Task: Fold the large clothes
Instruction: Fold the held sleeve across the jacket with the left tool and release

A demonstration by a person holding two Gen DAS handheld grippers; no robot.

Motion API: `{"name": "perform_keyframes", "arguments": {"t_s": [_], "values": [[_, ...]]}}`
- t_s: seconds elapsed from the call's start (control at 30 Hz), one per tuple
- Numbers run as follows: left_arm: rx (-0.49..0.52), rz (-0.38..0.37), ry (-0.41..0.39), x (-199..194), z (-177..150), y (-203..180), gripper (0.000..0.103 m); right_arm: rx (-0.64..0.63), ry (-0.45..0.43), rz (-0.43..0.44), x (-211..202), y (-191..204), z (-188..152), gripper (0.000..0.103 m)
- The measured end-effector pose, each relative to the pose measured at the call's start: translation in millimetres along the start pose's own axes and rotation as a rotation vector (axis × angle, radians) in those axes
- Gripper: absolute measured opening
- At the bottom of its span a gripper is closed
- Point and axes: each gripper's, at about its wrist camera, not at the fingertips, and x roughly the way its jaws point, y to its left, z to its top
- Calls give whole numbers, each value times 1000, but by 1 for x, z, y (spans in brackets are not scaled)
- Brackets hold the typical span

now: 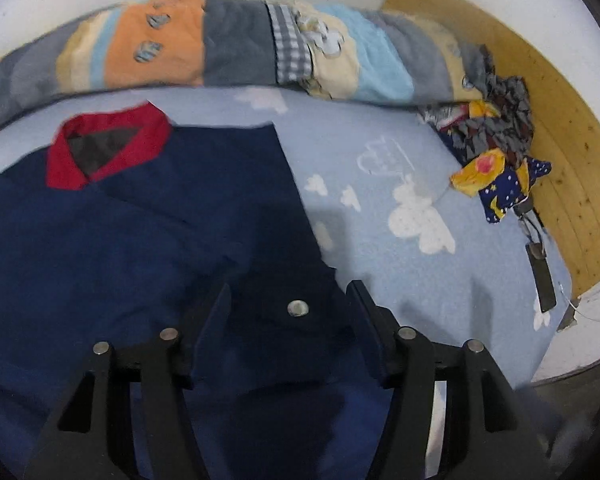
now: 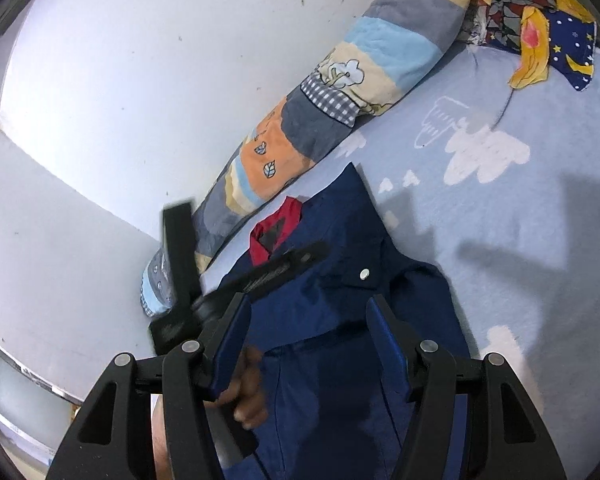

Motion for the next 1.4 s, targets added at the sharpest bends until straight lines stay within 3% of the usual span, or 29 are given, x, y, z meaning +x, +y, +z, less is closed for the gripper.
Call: {"name": "perform_keyframes", "arguments": {"t_s": [0.07, 0.13, 0.23, 0.37, 0.47, 0.53, 0.6, 0.7, 0.83, 0.97, 1.17, 1.3, 1.4], "values": [[9, 30, -32, -15, 0, 18, 62, 23, 3, 2, 0, -4, 0, 63], [3, 112, -72, -30, 0, 47, 72, 40, 7, -2, 1, -7, 0, 63], [-47, 221, -71, -37, -4, 105, 72, 55, 17, -10, 5, -11, 0, 63], [-187, 355, -27, -37, -28, 200, 72, 61, 32, -44, 11, -13, 0, 63], [-348, 443, 23, -36, -66, 280, 72, 60, 50, -59, 18, -13, -3, 63], [-434, 468, 61, -35, -91, 315, 72, 50, 65, -71, 24, -11, -5, 63], [-468, 444, 15, -50, -104, 326, 72, 40, 74, -81, 30, -8, -7, 63], [-466, 399, -41, -75, -116, 320, 72, 24, 77, -94, 35, -1, -10, 63], [-342, 336, -137, -112, -138, 271, 72, -67, 79, -149, 42, 15, -19, 63], [-225, 309, -158, -131, -175, 216, 72, -184, 95, -205, 49, 34, -35, 63], [-139, 339, -174, -158, -242, 153, 73, -425, 122, -304, 53, 72, -91, 63], [-144, 374, -193, -170, -278, 141, 83, -569, 127, -355, 50, 90, -140, 63], [-155, 376, -160, -164, -291, 137, 83, -623, 150, -369, 45, 93, -175, 62]]}}
